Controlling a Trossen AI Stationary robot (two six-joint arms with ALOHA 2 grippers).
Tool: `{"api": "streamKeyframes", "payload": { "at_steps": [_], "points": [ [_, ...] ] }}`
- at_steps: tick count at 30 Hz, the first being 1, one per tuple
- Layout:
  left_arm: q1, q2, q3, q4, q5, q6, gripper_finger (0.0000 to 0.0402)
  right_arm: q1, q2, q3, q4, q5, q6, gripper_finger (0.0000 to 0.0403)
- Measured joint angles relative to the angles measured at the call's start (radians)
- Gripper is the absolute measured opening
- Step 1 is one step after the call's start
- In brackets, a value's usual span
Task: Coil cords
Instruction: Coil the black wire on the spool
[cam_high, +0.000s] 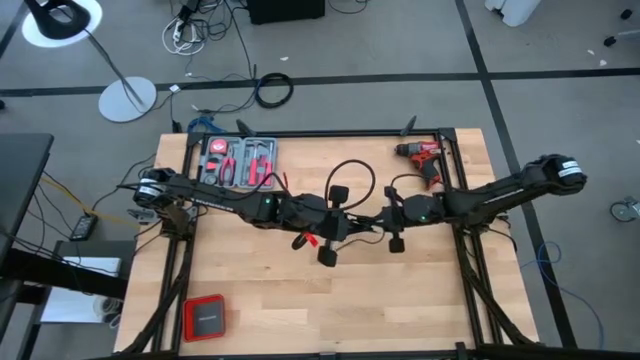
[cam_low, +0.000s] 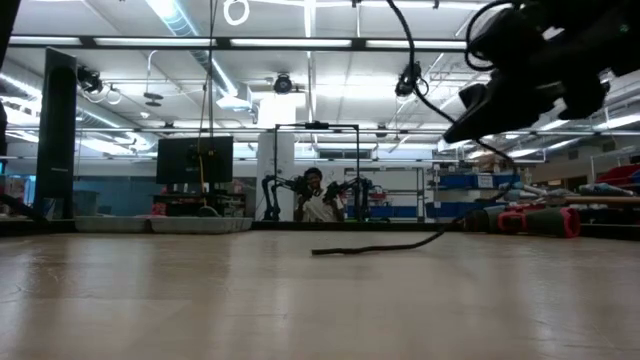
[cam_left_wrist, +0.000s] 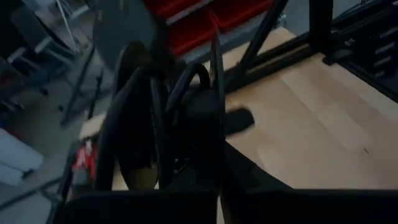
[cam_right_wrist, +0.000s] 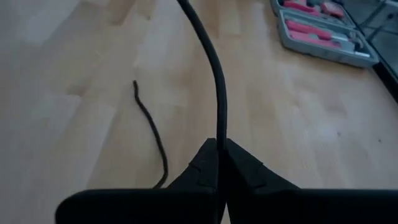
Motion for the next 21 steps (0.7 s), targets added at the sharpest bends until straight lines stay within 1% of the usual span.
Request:
{"api": "streamKeyframes", "payload": {
  "at_steps": [4,9,14,16,21],
  "points": [
    [0.002,-0.007,0.000,-0.064,0.000,-0.052,0.0000,0.050,-0.084,0.000,-0.124,0.089,0.024,0.0003],
    [0.001,-0.032,0.000,-0.091,-0.018,-0.058,0.0000,0.097,-0.158,0.000,-0.203,0.116,0.056,0.0003],
    [0.002,-0.064,0.000,-0.122,-0.045,-0.058,0.0000,0.137,-0.177,0.000,-0.258,0.169,0.082,0.0003],
    [0.002,-0.072,0.000,-0.139,-0.061,-0.059,0.0000,0.153,-0.176,0.000,-0.257,0.174,0.079,0.0003],
    [0.002,-0.075,0.000,-0.165,-0.064,-0.059,0.0000,0.180,-0.177,0.000,-0.260,0.194,0.065,0.0003]
  ]
}}
